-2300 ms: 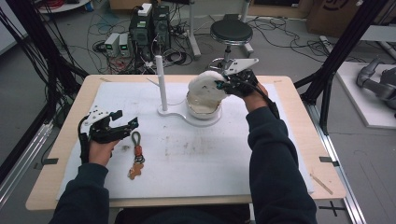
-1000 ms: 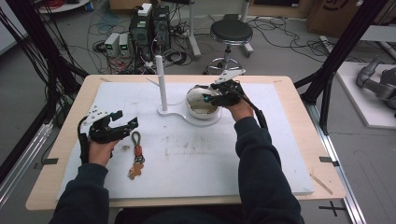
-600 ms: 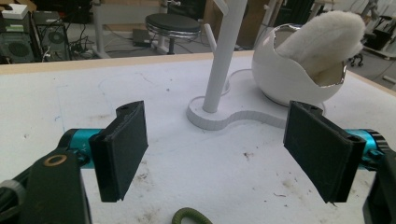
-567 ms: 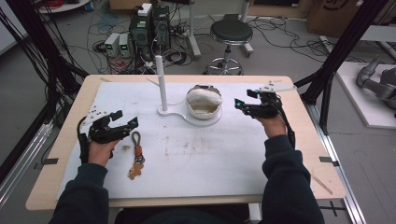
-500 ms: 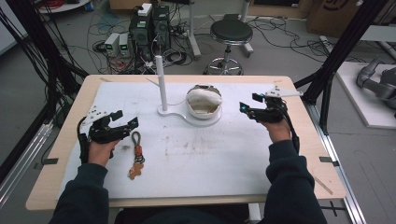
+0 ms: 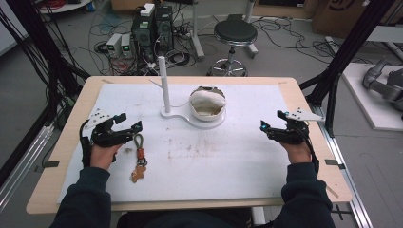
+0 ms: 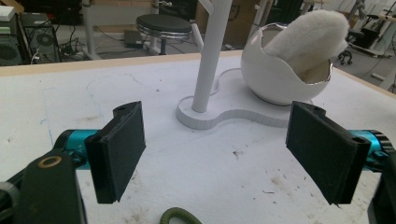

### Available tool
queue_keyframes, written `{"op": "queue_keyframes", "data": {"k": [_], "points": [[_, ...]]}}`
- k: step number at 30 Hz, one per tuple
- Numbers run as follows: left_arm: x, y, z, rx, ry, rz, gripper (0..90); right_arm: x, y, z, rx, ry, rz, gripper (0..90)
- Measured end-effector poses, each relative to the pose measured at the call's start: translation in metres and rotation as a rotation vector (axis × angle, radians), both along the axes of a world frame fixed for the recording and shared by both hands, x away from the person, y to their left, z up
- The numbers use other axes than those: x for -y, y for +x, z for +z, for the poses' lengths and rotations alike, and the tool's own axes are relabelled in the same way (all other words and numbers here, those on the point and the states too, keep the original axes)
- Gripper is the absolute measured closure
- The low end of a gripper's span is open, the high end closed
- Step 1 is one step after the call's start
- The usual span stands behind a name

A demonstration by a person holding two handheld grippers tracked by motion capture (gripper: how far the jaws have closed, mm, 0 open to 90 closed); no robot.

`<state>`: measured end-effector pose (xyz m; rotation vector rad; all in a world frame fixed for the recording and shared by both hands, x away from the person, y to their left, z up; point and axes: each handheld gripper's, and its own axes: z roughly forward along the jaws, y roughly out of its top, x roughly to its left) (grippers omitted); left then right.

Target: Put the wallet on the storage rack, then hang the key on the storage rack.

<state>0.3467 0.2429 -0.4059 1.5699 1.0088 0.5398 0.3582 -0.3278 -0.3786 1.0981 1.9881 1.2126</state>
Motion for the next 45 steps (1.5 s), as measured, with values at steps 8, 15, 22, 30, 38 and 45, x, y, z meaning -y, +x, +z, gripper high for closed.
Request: {"op": "queue_keyframes", "data": {"k": [8,15,22,30,38,45], "points": [[0.001,0.001,-0.001,-0.002,-0.005,0.007,20.2,0.007,-0.007,-0.005,-0.024,-0.019,-0.006,20.6],[0.001,0.003,-0.002,-0.016,-0.001,0.000,21.2,0.012,-0.008,-0.012,-0.031,-0.010,-0.060,20.6],[0.002,0.003,-0.003,-0.031,0.012,0.005,21.2,0.012,-0.008,-0.015,-0.037,-0.001,-0.070,20.7],[0.008,-0.001,-0.008,-0.152,0.107,0.015,21.5,0.011,-0.007,-0.018,-0.045,-0.015,-0.061,20.8],[0.014,-0.012,-0.019,-0.300,0.238,0.042,21.6,0.011,-0.003,-0.022,-0.055,-0.023,-0.054,20.8],[0.022,-0.014,-0.028,-0.421,0.295,0.016,23.3,0.004,-0.001,-0.024,-0.069,-0.046,-0.039,20.9]]}}
